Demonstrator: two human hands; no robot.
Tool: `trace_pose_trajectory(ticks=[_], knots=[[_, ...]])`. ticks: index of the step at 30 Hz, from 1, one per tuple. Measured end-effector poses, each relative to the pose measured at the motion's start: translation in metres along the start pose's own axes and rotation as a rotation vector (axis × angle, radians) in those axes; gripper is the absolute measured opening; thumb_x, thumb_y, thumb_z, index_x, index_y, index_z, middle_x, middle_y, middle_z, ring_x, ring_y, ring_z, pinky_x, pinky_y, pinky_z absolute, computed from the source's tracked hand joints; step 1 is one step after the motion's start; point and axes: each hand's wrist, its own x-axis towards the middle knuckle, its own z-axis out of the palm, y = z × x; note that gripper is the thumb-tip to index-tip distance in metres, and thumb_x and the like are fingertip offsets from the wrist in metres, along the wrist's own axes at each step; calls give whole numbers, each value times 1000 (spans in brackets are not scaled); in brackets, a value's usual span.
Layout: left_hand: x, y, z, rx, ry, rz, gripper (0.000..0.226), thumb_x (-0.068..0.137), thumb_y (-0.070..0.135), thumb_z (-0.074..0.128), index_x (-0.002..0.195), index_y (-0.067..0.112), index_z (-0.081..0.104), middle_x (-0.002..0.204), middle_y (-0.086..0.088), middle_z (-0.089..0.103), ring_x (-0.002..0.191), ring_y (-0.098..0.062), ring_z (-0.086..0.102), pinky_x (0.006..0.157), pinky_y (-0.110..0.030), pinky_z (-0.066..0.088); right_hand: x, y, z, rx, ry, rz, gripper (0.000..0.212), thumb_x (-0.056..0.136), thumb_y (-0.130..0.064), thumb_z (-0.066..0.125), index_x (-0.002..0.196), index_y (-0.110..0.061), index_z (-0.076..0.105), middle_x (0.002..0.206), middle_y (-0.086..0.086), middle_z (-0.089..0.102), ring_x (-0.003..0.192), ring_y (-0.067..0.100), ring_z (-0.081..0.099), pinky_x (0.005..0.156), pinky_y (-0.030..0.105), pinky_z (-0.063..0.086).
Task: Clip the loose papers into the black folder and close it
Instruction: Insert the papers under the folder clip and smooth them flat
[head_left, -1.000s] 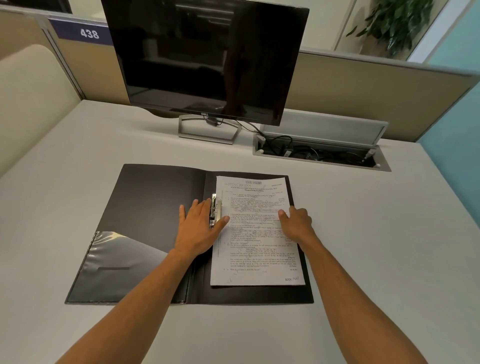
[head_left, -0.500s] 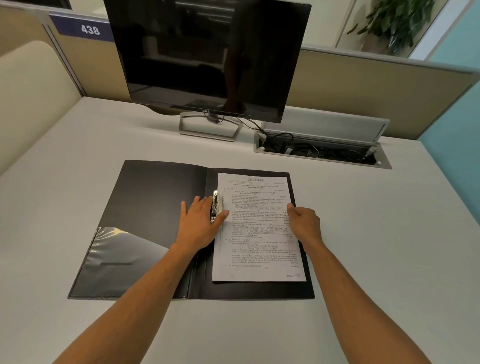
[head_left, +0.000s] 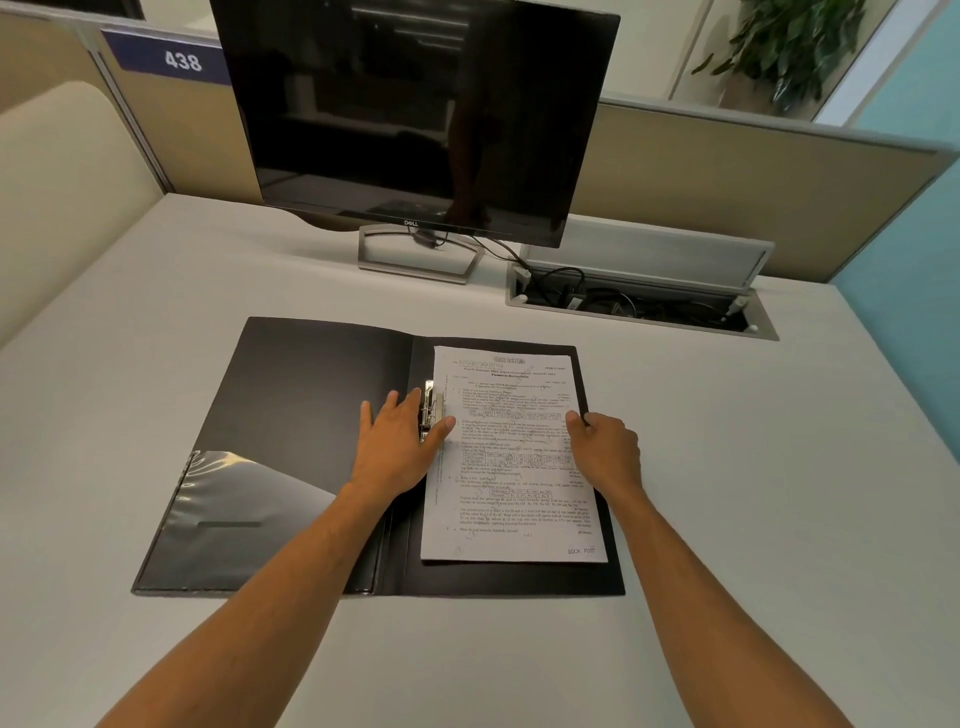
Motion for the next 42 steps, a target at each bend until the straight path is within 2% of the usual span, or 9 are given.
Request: trace_pose_trajectory(ticks=[5,9,15,18,21,25,29,39,42], knots=[[4,1,1,-155,55,-34,75,90,59,45,148,15,28,148,-7,45,144,-24,29,121,-50,1,-10,-2,-6,29,-12,-29,37,98,-34,46,122,-9,58,112,9,68,91,23,62,75,29,49],[8,2,2,-325,72,-60,72,90,51,54,147,15,27,135,-3,59,134,-24,46,121,-49,4,-12,1,-10,48,-64,-94,27,96,-12,43,112,-13,64,116,4,68,77,14,62,53,18,43],[5,8,-3,-494,125,-75,64,90,38,61,144,15,34,113,7,70,121,-19,57,121,-50,6,-14,3,-14,80,-92,-138,29,96,-10,46,119,-16,63,118,5,68,82,15,61,55,18,46],[3,6,-5,-555,155,-85,58,88,34,66,139,18,43,106,13,67,114,-19,61,115,-56,27,-15,4,-14,89,-91,-136,29,96,-11,47,120,-17,62,117,5,68,80,14,61,55,18,45],[-2,1,-5,-519,172,-37,43,89,35,63,129,23,53,117,5,68,113,-18,62,110,-58,34,-16,4,-15,82,-93,-139,29,96,-11,46,121,-16,61,117,5,67,80,13,59,56,19,45],[-15,1,-4,-353,216,29,29,94,37,54,119,24,62,116,2,69,109,-18,63,119,-55,14,-17,3,-17,41,-100,-142,30,96,-11,45,120,-17,60,117,4,67,79,14,59,56,19,45],[-26,1,-4,-261,249,59,29,95,41,50,111,22,66,112,1,70,109,-20,62,120,-51,11,-18,2,-19,9,-108,-142,30,96,-10,42,119,-14,61,119,5,67,82,16,59,61,23,48],[-49,0,-5,-196,335,164,35,91,41,53,109,14,68,107,-5,73,95,-24,67,110,-49,36,-23,0,-24,20,-133,-142,27,96,-15,46,120,-15,58,119,6,66,87,18,61,71,29,52],[-51,-1,-4,-202,333,163,39,89,46,50,103,16,69,100,-2,73,84,-19,64,93,-48,51,-24,0,-24,-4,-134,-154,28,97,-16,46,122,-14,57,122,7,65,86,16,58,71,28,51]])
